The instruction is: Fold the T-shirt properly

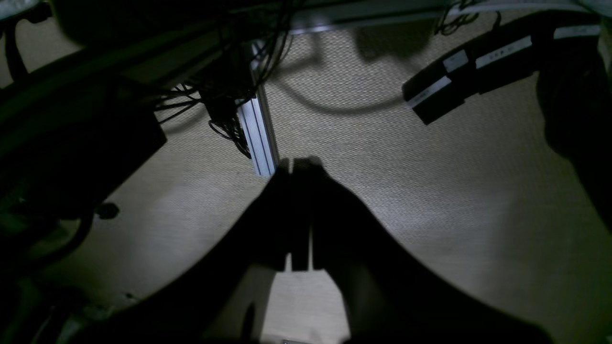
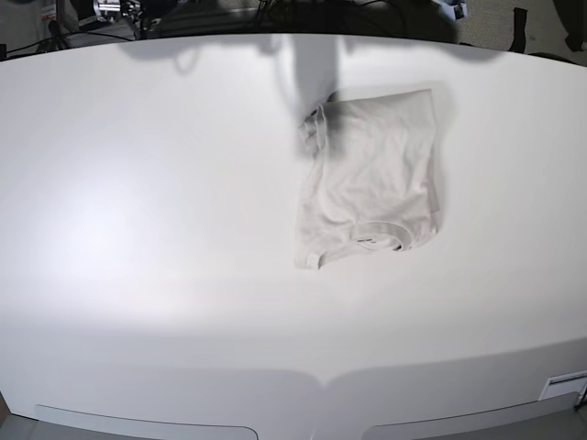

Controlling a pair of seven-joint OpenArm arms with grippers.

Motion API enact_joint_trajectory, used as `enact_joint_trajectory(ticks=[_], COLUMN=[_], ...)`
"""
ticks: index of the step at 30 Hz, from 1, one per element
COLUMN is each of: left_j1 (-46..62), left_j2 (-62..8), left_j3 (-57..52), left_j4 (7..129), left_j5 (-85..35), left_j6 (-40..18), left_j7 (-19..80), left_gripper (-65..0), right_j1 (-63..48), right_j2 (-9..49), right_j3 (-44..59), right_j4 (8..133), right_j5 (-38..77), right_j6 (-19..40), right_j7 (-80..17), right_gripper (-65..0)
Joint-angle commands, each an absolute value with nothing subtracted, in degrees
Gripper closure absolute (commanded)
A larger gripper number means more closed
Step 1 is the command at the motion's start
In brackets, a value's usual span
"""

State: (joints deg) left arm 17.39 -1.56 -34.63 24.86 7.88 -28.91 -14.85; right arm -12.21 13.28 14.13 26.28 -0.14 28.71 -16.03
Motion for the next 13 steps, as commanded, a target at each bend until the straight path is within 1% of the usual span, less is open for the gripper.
enact_joint_trajectory(ticks=[1, 7, 13], left_j1=[17.56, 15.40, 14.39], left_j2=[-1.32, 0.51, 0.78], left_j3=[-34.76, -34.76, -34.76], left_j4=[25.10, 25.10, 25.10], left_j5=[7.62, 9.61, 11.09], left_j6=[-29.08, -29.10, -29.06], left_j7=[-15.64, -16.36, -16.62], left_gripper=[0.0, 0.0, 0.0], right_j1=[-12.05, -10.81, -9.15], right_j2=[13.52, 12.05, 12.05], right_j3=[14.22, 14.22, 14.22], right_j4=[26.35, 26.30, 24.01], right_j5=[-0.27, -3.11, -3.27], right_j6=[28.32, 27.18, 24.25], right_j7=[-15.53, -15.31, -15.38], right_gripper=[0.0, 0.0, 0.0])
